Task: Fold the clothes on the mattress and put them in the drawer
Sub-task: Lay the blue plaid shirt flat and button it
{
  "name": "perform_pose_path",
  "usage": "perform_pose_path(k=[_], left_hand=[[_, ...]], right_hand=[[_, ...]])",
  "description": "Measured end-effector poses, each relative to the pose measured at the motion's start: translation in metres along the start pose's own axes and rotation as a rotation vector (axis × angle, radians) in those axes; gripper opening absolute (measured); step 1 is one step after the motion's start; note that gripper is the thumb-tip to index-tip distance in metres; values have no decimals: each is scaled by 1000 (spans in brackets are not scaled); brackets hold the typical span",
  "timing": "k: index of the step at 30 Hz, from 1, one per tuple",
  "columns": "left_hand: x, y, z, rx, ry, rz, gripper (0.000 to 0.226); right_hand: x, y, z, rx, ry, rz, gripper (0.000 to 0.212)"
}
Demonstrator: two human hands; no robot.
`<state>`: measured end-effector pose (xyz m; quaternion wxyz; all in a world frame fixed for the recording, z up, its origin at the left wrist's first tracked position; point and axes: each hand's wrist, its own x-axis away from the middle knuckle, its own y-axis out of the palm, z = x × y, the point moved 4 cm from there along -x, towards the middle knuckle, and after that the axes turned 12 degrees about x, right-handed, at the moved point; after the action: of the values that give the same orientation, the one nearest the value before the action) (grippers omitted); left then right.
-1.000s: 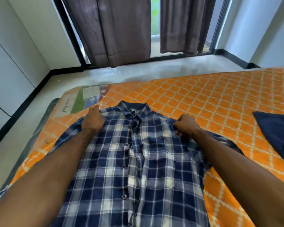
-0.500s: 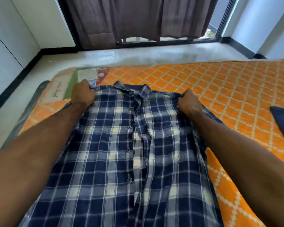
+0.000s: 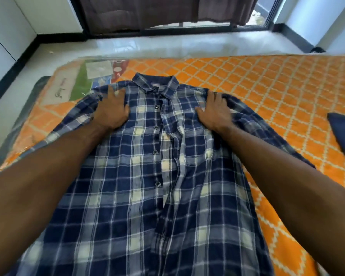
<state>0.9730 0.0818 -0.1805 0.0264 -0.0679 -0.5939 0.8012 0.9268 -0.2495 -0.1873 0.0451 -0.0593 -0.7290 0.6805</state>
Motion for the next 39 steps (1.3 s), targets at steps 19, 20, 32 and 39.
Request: perform_pose_path(k=[19,20,32,39], left_hand=[[250,-21,155,893,-328,-448,33],[259,-25,159,958,-363,-442,32],[321,-35,134,942,-580,-472,27],[408,-36,121,1037,-595,-669,16]], right_hand=[[308,-25,68,-472,384,-311,64],[317,-25,69,-476,372,-327,52],[393,-31,108,-686,404,-347,50],[445,-52,97,-563,323,-147,31]])
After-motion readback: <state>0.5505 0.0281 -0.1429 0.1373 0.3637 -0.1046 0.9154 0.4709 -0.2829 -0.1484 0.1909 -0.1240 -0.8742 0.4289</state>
